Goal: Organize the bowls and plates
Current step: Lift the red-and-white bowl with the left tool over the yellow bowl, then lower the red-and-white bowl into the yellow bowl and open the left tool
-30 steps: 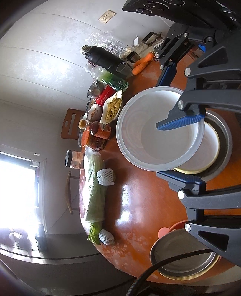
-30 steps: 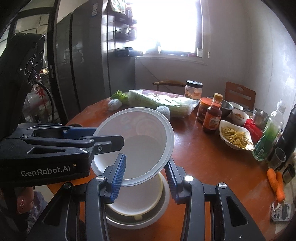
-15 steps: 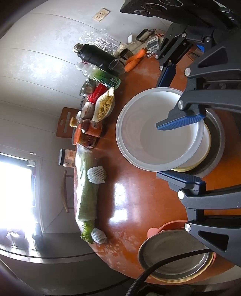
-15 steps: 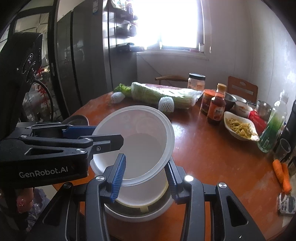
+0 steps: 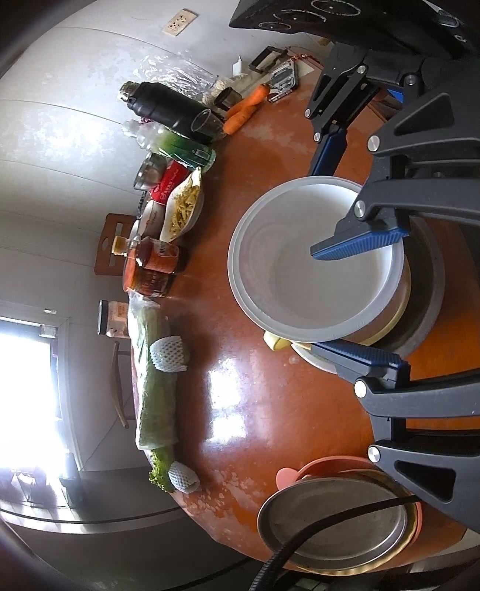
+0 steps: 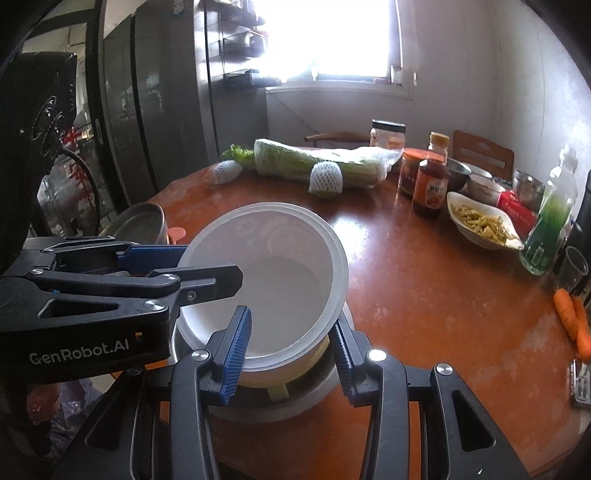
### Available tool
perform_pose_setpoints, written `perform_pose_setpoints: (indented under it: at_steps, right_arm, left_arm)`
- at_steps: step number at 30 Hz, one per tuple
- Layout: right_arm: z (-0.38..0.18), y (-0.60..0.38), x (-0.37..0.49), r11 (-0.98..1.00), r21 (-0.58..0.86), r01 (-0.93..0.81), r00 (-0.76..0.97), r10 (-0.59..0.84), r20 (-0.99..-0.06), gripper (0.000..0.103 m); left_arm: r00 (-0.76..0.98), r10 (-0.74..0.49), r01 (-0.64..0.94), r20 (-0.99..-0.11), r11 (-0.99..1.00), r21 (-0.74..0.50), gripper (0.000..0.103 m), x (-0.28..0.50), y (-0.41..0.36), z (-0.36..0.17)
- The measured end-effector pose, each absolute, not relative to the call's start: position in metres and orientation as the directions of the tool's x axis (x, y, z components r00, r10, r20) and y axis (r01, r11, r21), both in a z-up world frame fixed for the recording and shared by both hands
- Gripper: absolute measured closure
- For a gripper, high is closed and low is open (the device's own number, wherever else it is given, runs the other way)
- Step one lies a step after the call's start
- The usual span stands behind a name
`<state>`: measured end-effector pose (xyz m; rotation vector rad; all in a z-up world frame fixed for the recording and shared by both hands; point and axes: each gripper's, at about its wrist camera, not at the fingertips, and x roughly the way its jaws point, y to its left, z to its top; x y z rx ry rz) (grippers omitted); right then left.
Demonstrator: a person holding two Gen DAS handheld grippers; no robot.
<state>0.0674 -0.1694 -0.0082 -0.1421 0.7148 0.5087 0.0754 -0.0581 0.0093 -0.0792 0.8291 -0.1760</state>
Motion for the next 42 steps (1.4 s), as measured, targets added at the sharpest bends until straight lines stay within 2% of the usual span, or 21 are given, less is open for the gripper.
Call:
perform_pose_setpoints:
  at_steps: [42]
  right_arm:
    - [-0.031, -0.164, 0.072, 0.872, 0.023, -0.488, 0.615, 0.363, -0.7, 0.058]
  left_arm:
    - [0.653, -0.173, 0.127, -0.737, 0.985, -0.119, 0.059, 0.075, -0.056, -0.004]
